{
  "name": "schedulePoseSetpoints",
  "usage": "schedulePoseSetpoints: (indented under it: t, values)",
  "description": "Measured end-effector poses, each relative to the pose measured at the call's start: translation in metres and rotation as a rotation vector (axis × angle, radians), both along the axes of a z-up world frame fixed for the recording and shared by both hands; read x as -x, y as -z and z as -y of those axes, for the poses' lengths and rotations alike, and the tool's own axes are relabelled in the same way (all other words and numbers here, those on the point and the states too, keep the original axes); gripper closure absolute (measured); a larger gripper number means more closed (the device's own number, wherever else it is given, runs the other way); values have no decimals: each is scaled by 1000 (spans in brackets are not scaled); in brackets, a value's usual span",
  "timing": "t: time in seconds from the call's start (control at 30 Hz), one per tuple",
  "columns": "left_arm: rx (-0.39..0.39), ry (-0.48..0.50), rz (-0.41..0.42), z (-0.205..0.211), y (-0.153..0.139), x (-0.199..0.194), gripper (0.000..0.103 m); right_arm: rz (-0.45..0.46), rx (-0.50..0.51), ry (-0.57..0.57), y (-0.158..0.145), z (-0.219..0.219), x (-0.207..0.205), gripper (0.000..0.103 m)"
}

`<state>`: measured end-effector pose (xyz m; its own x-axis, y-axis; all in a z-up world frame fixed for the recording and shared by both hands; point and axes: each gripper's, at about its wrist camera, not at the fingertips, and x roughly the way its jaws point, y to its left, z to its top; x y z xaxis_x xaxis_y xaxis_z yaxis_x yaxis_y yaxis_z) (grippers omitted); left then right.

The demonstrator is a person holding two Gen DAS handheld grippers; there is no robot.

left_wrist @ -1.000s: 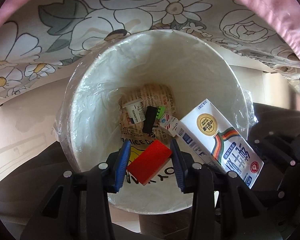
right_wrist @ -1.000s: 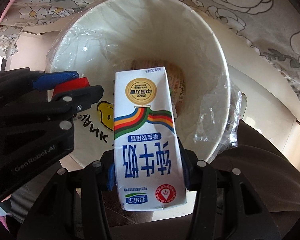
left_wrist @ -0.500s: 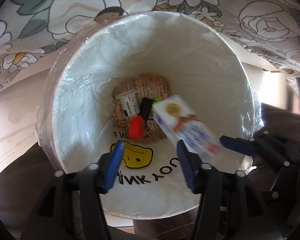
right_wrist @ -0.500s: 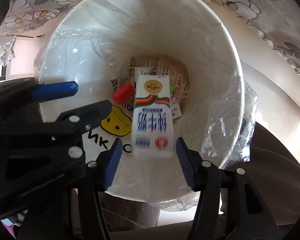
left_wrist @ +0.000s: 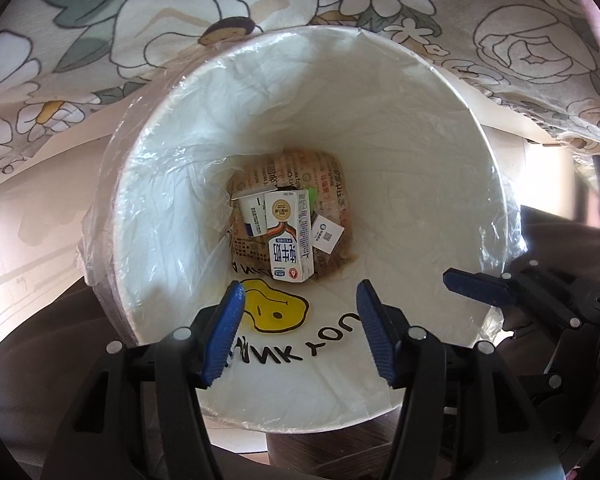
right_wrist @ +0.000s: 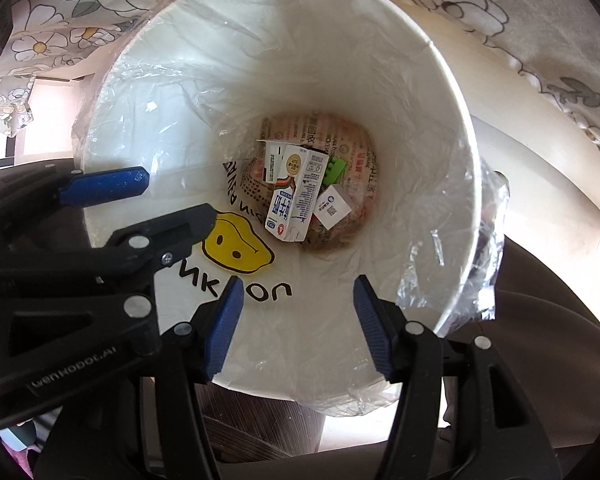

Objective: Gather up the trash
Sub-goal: 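Move both open grippers up from the bin back over the bed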

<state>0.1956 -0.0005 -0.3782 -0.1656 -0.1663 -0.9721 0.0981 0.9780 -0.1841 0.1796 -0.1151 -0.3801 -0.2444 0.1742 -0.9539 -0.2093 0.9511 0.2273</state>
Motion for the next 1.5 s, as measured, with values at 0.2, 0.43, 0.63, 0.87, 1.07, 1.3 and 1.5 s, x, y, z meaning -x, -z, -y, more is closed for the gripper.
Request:
schedulePoseSetpoints:
  t: [0.2,0.43,0.63,0.87,1.07,1.3,1.5]
  values:
    - [-3,0,32,-6,-16,6,43,20,-2,-7,-9,0,7,45]
    - [-8,21,99,-7,-52,14,43,55,-24,-22,-30,2,15,45]
    - [-5,38,157,-3,-85,24,43,84,-42,-29,-51,4,25,45]
    - [-37,96,213,4,-121,39,43,136,-39,-59,-83,10,39,45]
    - [-50,133,283,6,-155,48,43,213,-17,-111,-117,15,47,45]
    - [-70,132,384,0,-202,51,42,324,-20,-129,-170,29,49,45]
    - [-68,89,485,-14,-254,41,42,425,-40,-114,-231,45,42,45]
